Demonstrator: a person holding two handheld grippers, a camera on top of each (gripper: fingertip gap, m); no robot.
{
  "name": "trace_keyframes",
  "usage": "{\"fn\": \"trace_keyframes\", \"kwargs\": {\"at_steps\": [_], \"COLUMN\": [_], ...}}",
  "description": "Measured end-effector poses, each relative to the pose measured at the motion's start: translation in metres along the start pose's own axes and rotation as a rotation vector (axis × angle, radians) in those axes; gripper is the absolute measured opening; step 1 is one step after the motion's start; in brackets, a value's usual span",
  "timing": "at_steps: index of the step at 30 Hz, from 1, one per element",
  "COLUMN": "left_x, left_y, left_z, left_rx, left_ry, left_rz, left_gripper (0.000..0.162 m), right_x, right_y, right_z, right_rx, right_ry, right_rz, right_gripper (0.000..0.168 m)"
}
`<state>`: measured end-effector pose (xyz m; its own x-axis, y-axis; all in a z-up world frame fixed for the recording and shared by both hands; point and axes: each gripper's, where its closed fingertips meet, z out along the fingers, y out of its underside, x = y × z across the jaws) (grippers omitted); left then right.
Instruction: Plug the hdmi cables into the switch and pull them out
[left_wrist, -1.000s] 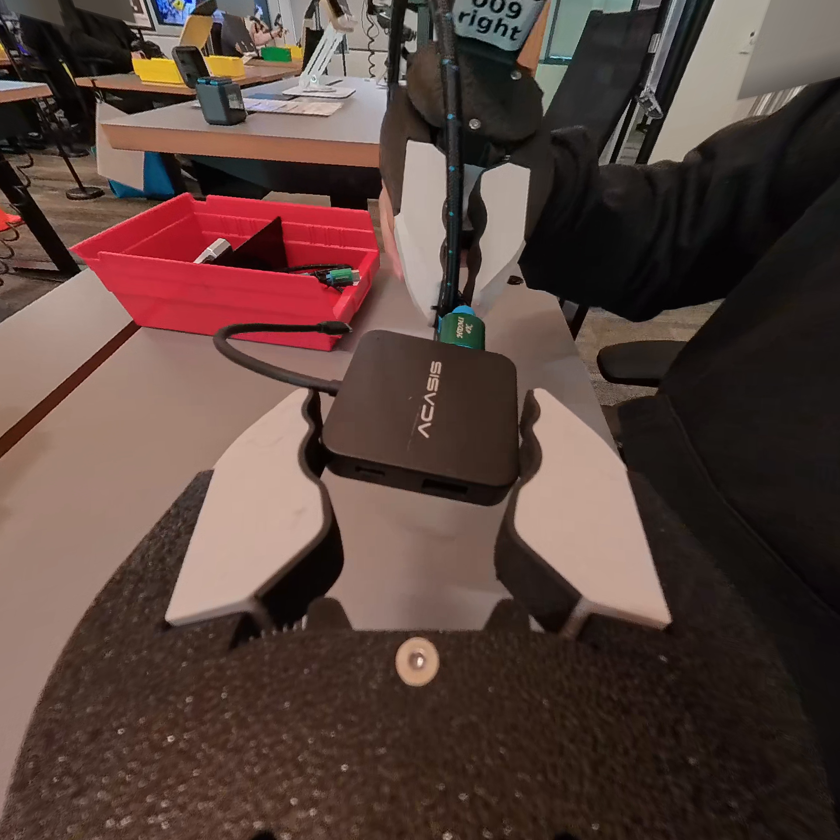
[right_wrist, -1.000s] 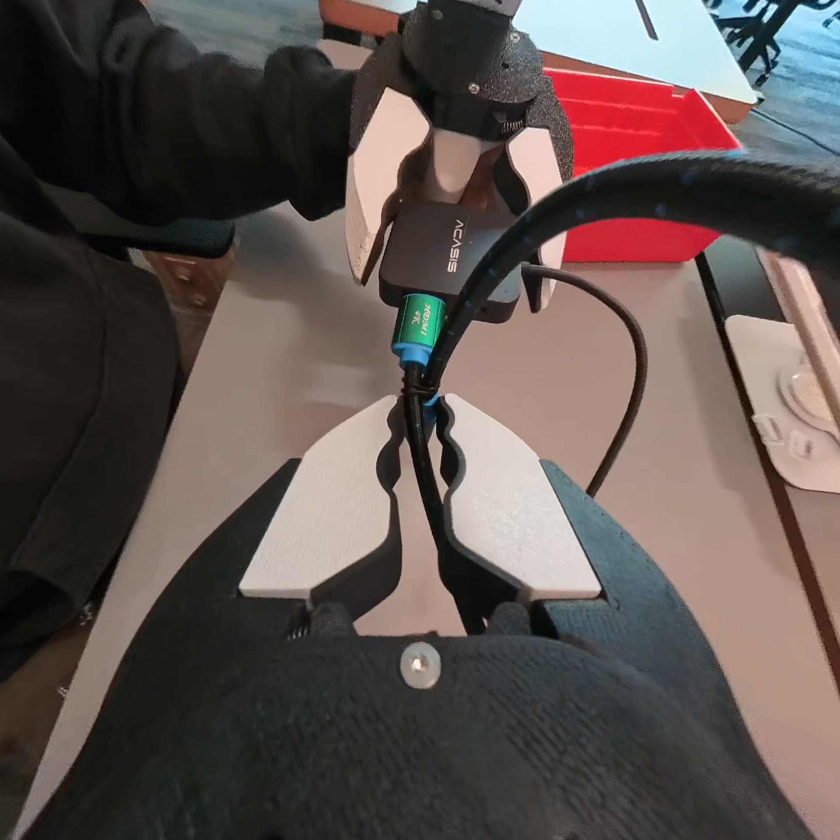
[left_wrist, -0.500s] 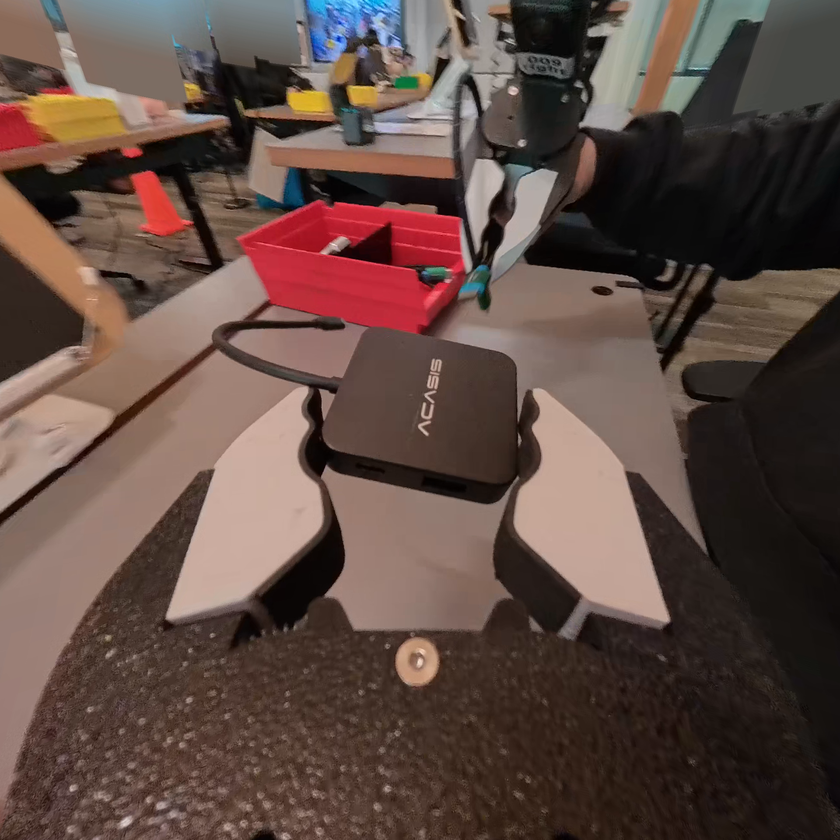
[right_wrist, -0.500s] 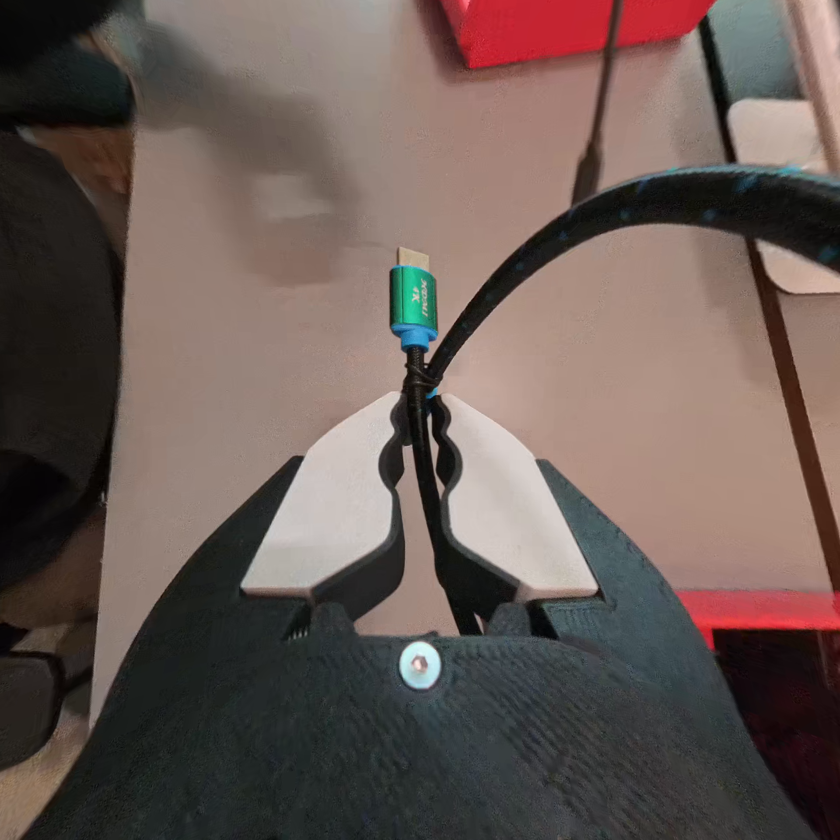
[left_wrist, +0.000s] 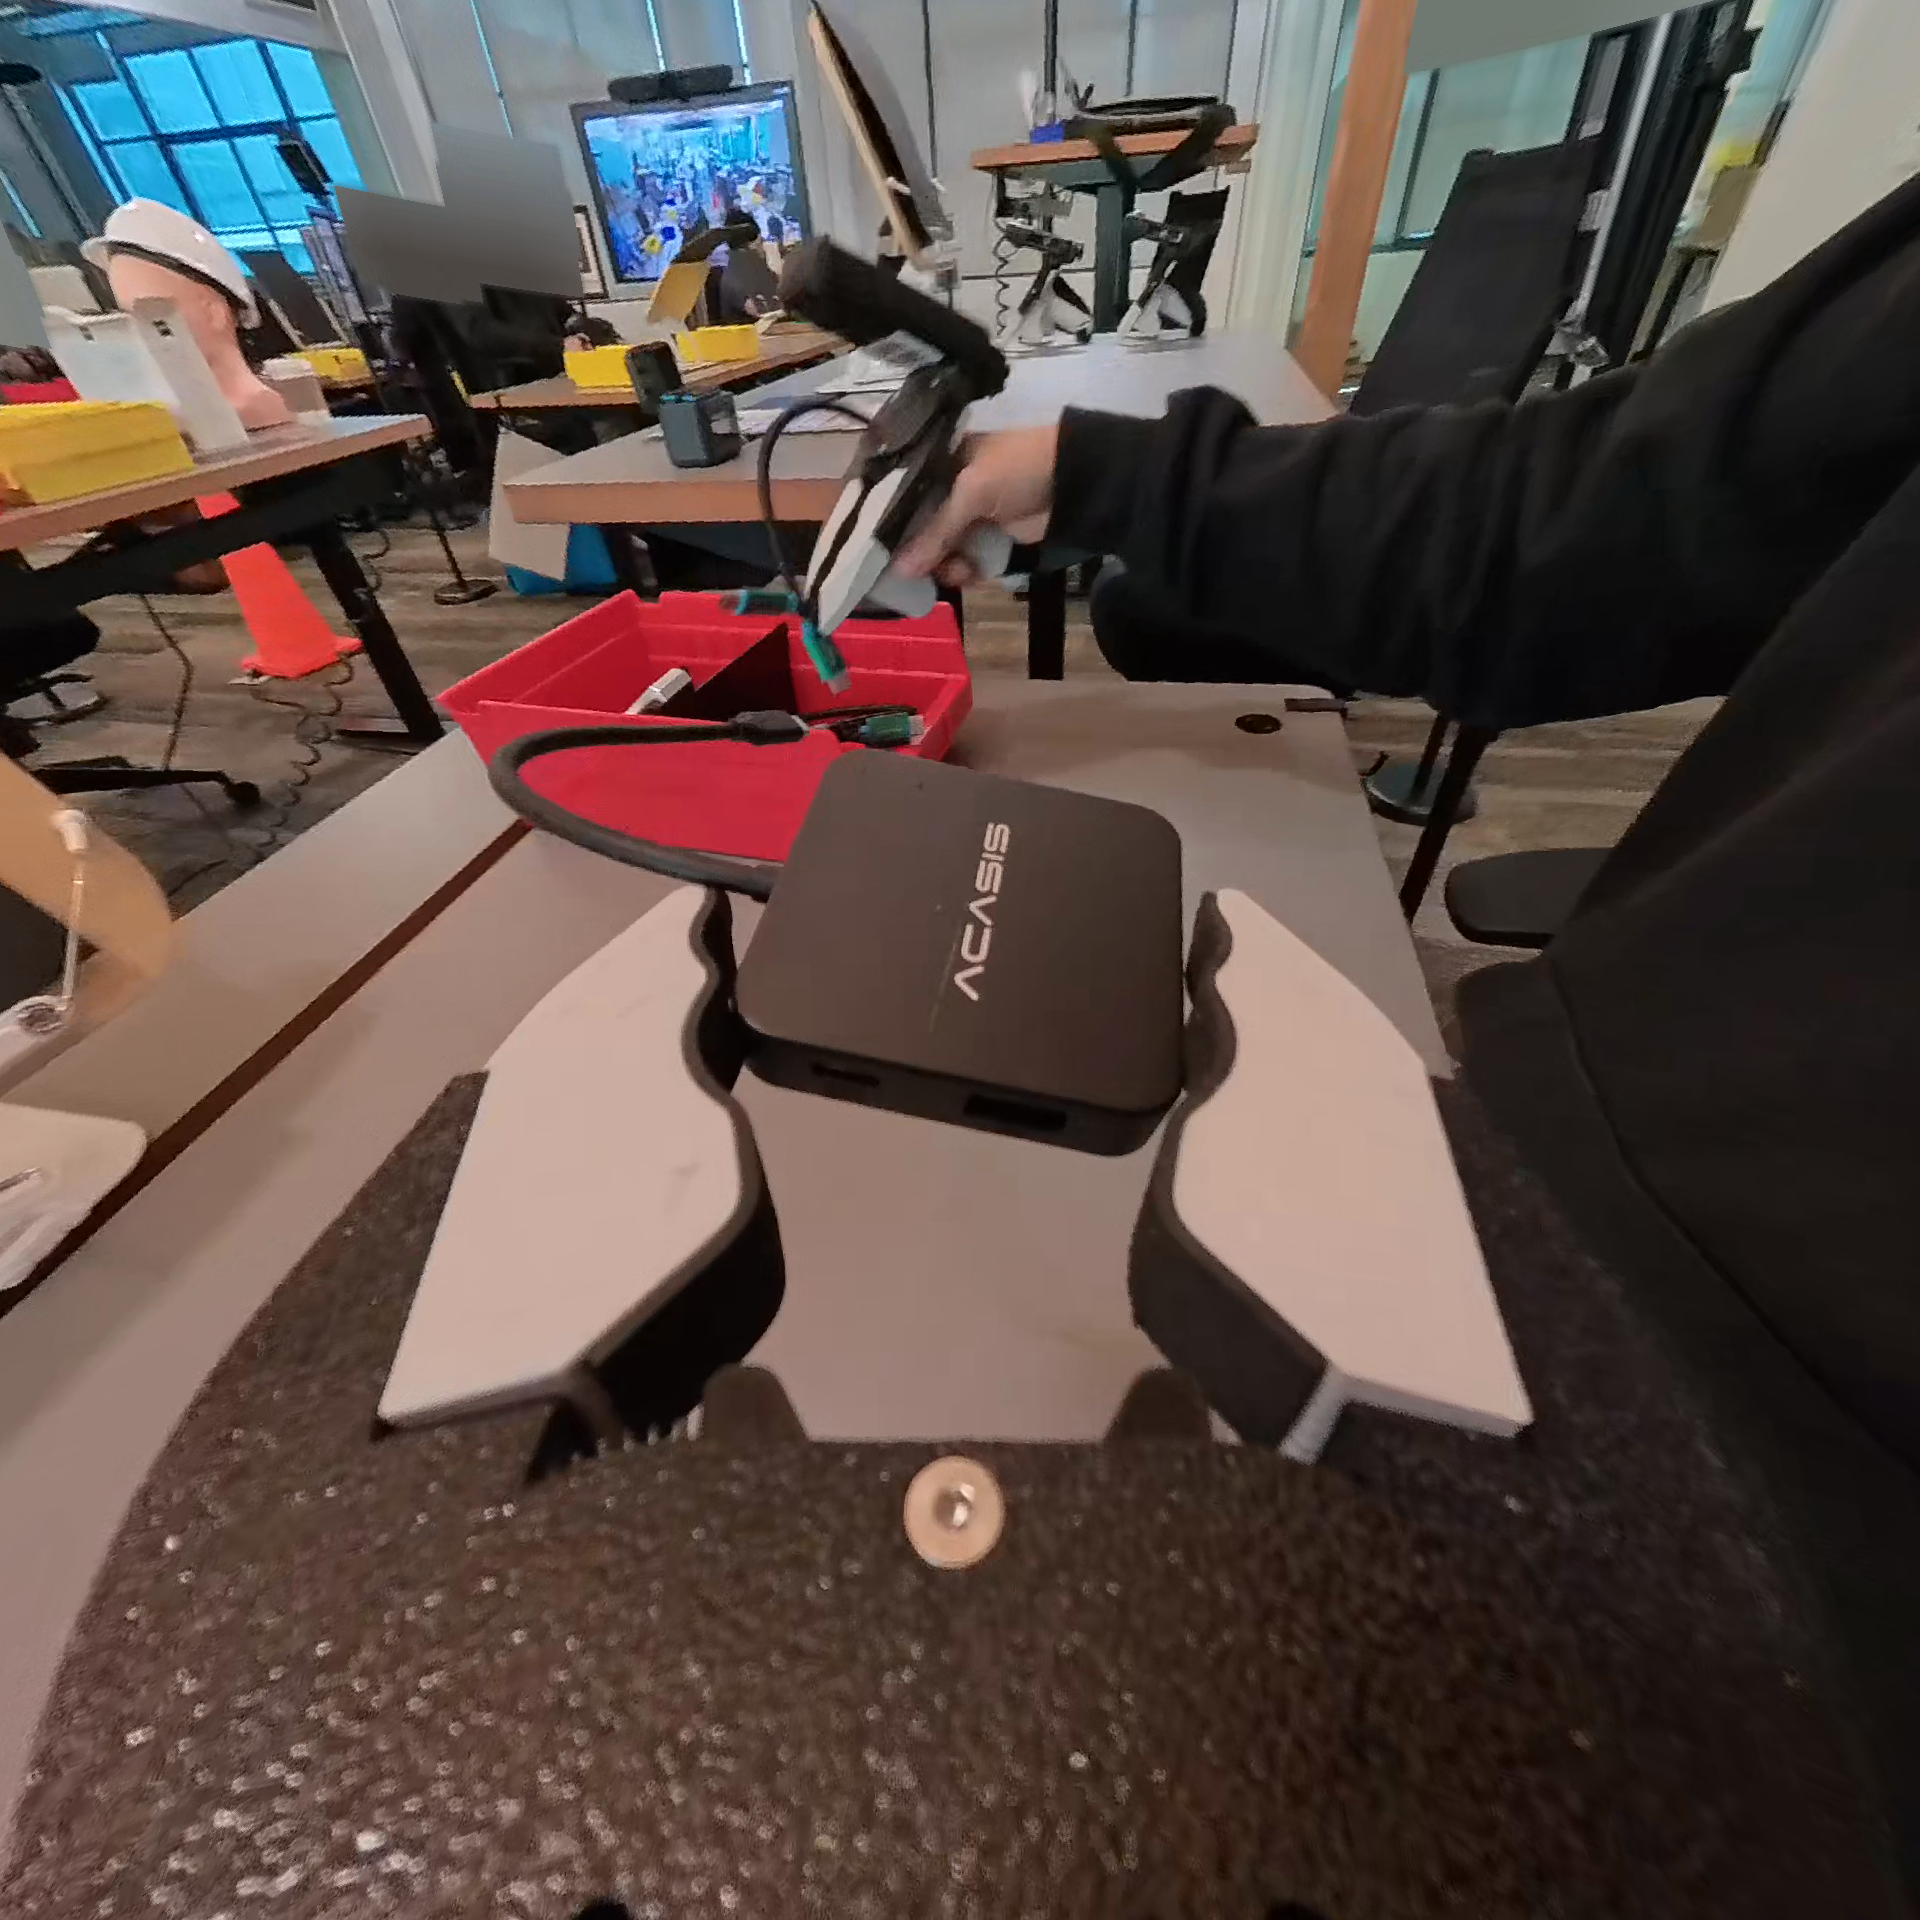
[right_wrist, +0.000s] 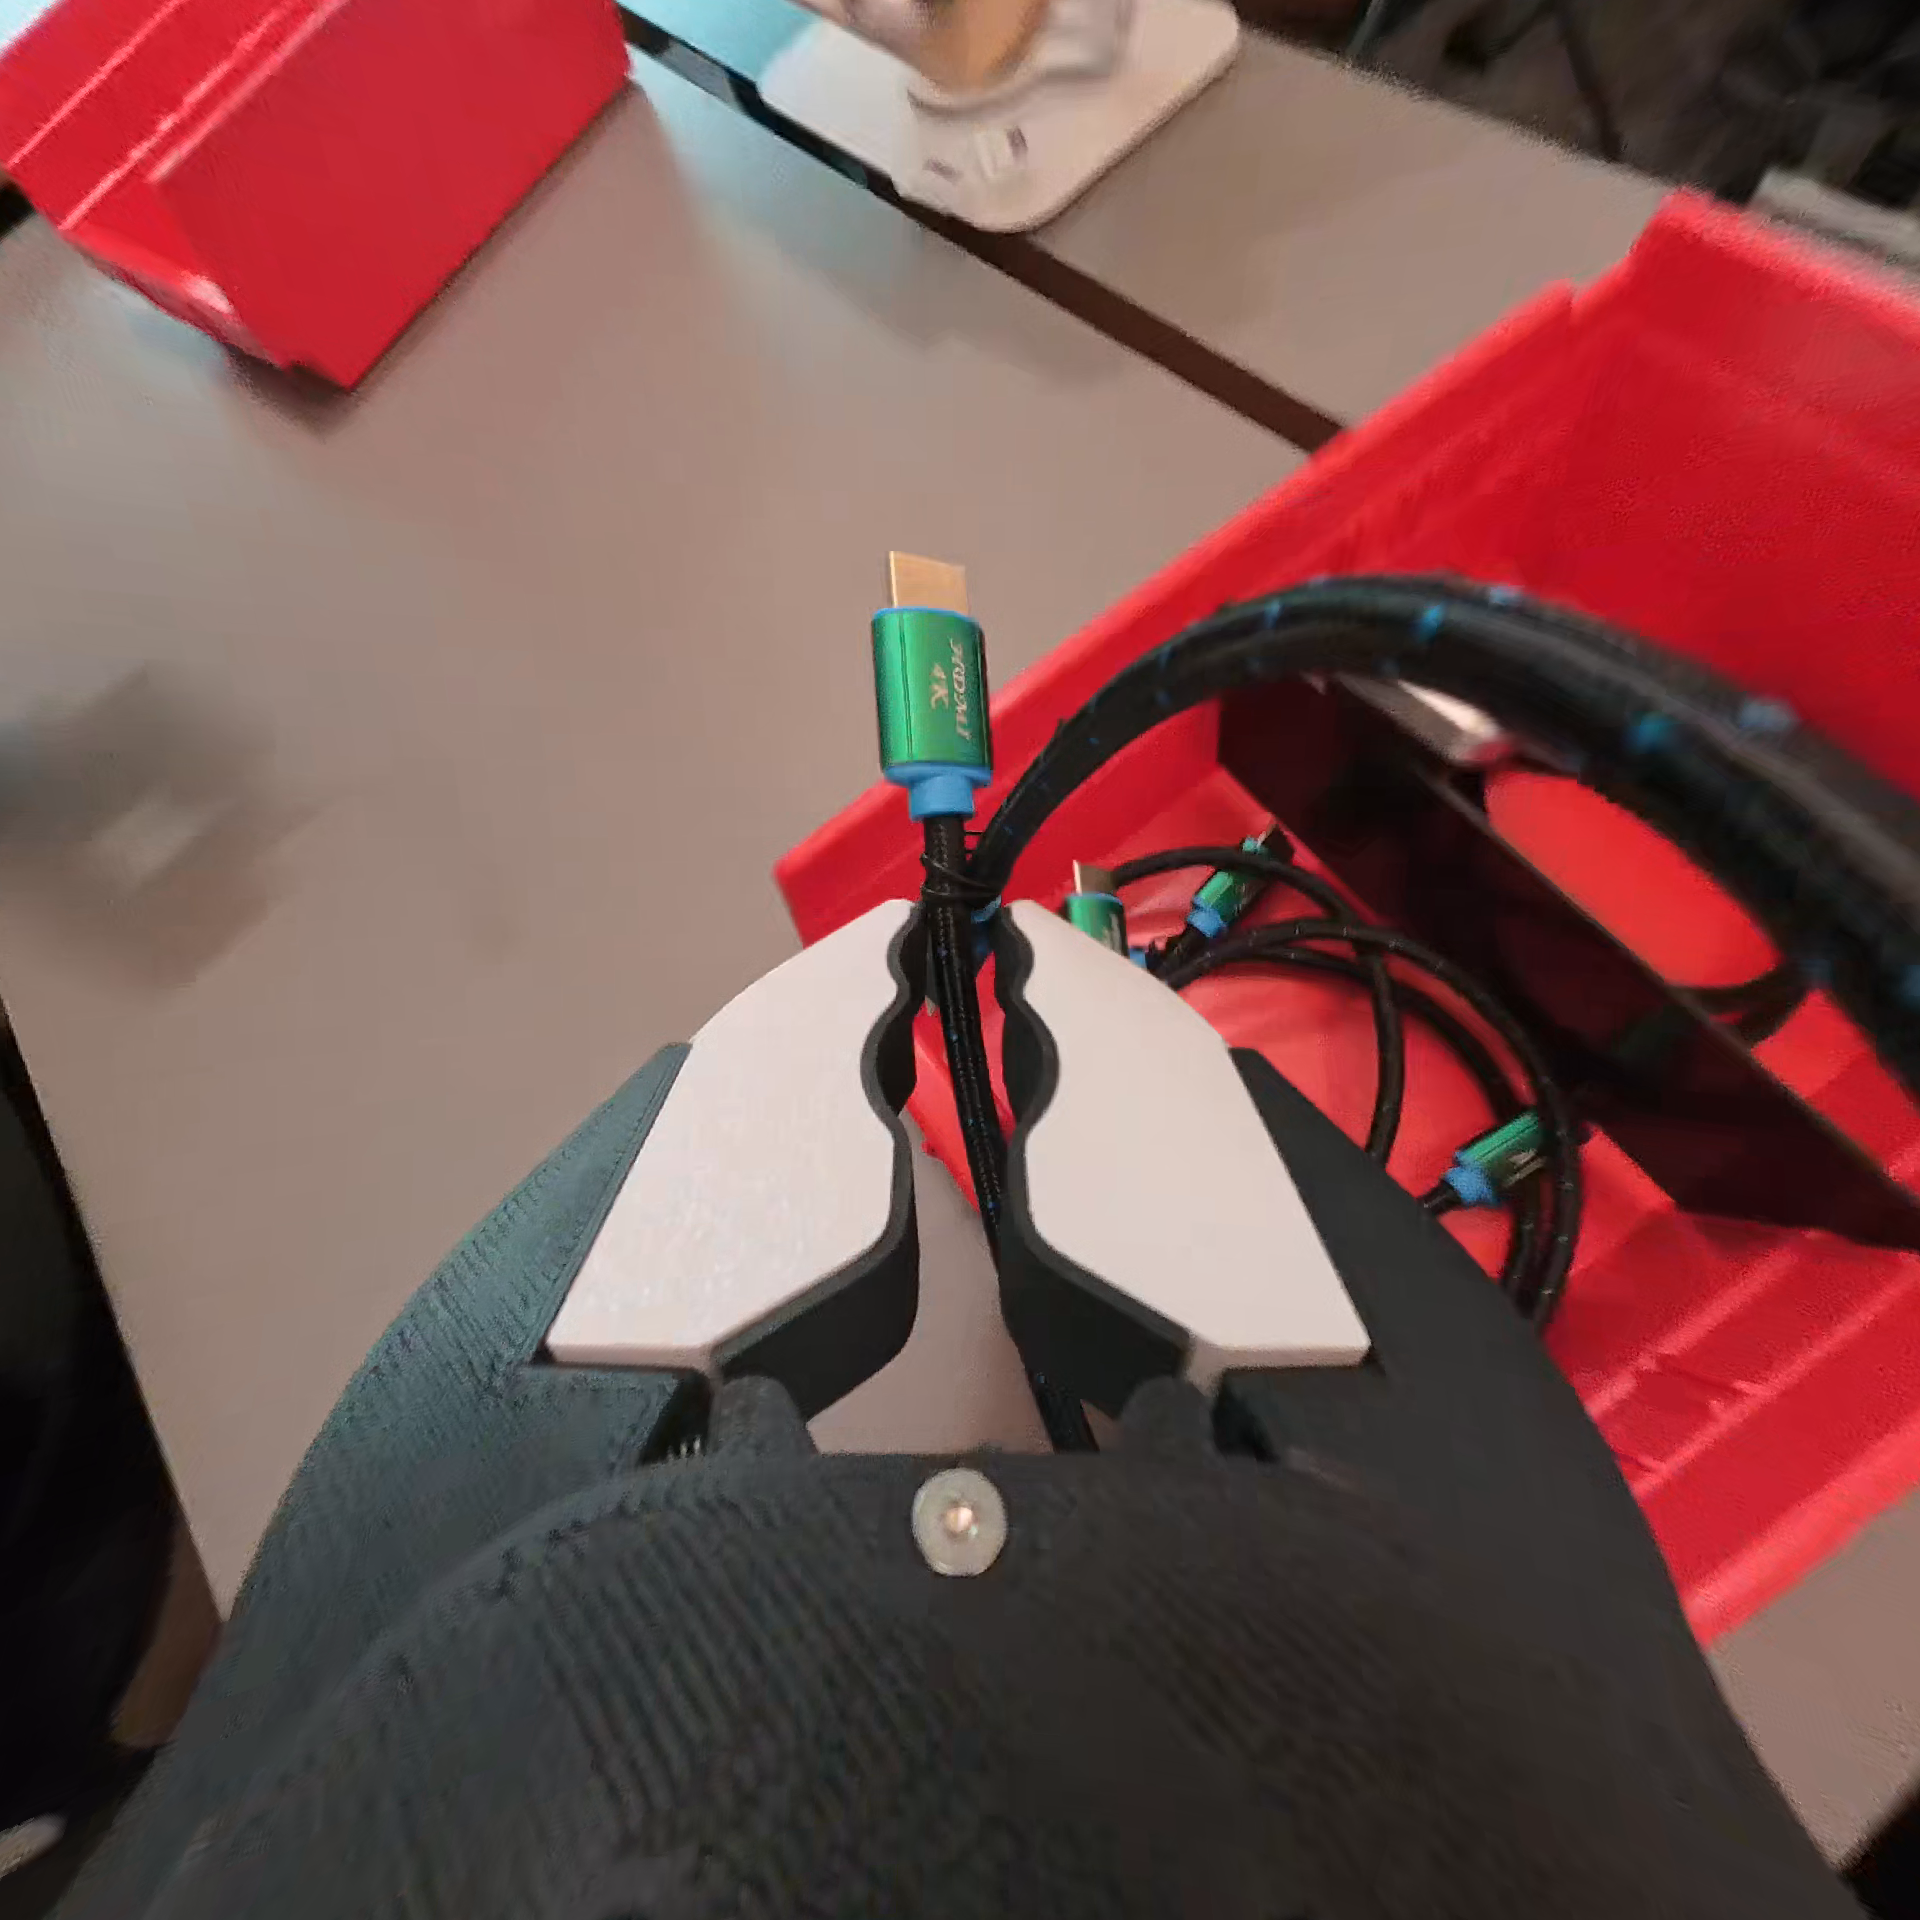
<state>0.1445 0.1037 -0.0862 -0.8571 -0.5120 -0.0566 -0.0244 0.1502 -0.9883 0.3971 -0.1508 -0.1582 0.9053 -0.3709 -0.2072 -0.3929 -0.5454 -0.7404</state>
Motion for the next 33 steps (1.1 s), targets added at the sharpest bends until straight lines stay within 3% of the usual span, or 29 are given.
{"fn": "trace_keyframes", "kwargs": {"at_steps": [4,6,8,12,15,16,19,22,23,26,31,33], "left_x": [0.003,0.004,0.005,-0.002,-0.009,-0.010,-0.011,-0.012,-0.012,-0.010,0.001,0.002], "left_y": [0.008,0.011,0.014,0.018,0.015,0.013,0.005,-0.001,-0.003,-0.007,-0.002,0.004], "left_z": [0.010,0.011,0.008,0.001,0.001,0.002,0.010,0.021,0.024,0.033,0.046,0.050], "left_rx": [-0.019,-0.026,-0.025,-0.022,-0.005,0.008,0.040,0.061,0.066,0.065,-0.015,-0.068], "left_ry": [0.010,0.013,0.009,-0.031,-0.060,-0.064,-0.065,-0.081,-0.087,-0.114,-0.128,-0.153], "left_rz": [-0.014,-0.029,-0.043,-0.062,-0.054,-0.045,0.019,0.088,0.114,0.199,0.331,0.388], "left_gripper": [0.083,0.083,0.083,0.083,0.083,0.083,0.083,0.083,0.083,0.083,0.083,0.083], "right_x": [0.035,0.044,0.047,0.053,0.042,0.021,-0.096,-0.214,-0.240,-0.288,-0.318,-0.331], "right_y": [0.011,0.012,0.009,0.015,-0.006,-0.019,-0.054,-0.069,-0.070,-0.081,-0.083,-0.073], "right_z": [0.027,0.031,0.030,0.014,-0.009,-0.012,0.000,0.015,0.023,0.044,0.083,0.092], "right_rx": [0.062,0.111,0.160,0.143,0.204,0.229,0.285,0.317,0.310,0.332,0.238,0.184], "right_ry": [-0.030,-0.101,-0.152,0.010,0.236,0.238,-0.033,-0.367,-0.430,-0.603,-0.780,-0.824], "right_rz": [0.248,0.494,0.590,0.492,0.261,0.148,-0.078,-0.159,-0.161,-0.027,0.148,0.073], "right_gripper": [0.016,0.045,0.057,0.062,0.091,0.092,0.091,0.067,0.070,0.072,0.064,0.020]}}
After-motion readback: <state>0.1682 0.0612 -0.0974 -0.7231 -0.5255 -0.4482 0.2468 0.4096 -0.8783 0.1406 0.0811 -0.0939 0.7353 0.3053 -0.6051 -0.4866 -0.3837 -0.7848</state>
